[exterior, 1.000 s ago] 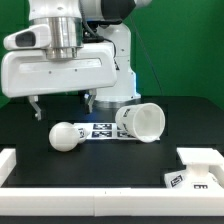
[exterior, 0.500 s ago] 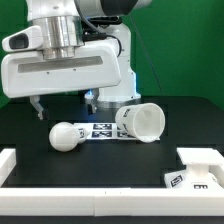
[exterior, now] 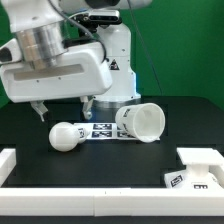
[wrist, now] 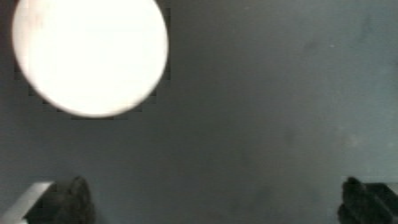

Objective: Assemble lamp

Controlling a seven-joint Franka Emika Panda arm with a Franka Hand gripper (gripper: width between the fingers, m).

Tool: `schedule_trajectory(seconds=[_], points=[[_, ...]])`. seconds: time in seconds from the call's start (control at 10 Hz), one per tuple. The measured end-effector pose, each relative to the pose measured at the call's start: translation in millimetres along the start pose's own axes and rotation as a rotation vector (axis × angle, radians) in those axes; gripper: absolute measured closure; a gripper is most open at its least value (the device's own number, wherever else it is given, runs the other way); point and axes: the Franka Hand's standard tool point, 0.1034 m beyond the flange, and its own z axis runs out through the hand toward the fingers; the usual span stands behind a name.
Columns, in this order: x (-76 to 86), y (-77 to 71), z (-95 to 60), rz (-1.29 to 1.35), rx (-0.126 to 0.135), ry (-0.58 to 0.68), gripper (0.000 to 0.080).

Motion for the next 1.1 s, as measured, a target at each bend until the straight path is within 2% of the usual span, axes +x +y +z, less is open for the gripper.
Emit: schedule_trajectory(seconds=[0.3, 0.4, 0.5, 0.6, 0.7, 0.8, 0.9, 1.0, 1.1], points=[[-1.5, -3.2, 1.2, 0.015, 0.007, -0.002, 0.01], [-8.1, -0.6, 2.8, 0.006, 0.002, -0.051, 0.01], [-16.9, 7.3, 2.5, 0.009, -0.009, -0.144, 0.01], [-20.9, 16.2, -5.1, -0.006, -0.044, -0.293, 0.01], [-16.3, 18.7, -7.3, -0.013, -0.058, -0.388, 0.01], [-16.5, 20.2, -8.2, -0.019, -0.051, -0.47, 0.01], [-17.8, 23.6, -2.6, -0.02, -0.029, -0.485, 0.01], [-29.2, 24.9, -2.9, -0.021, -0.025, -0.574, 0.01], [-30.3, 23.0, -1.0, -0.032, -0.016, -0.661, 0.01]])
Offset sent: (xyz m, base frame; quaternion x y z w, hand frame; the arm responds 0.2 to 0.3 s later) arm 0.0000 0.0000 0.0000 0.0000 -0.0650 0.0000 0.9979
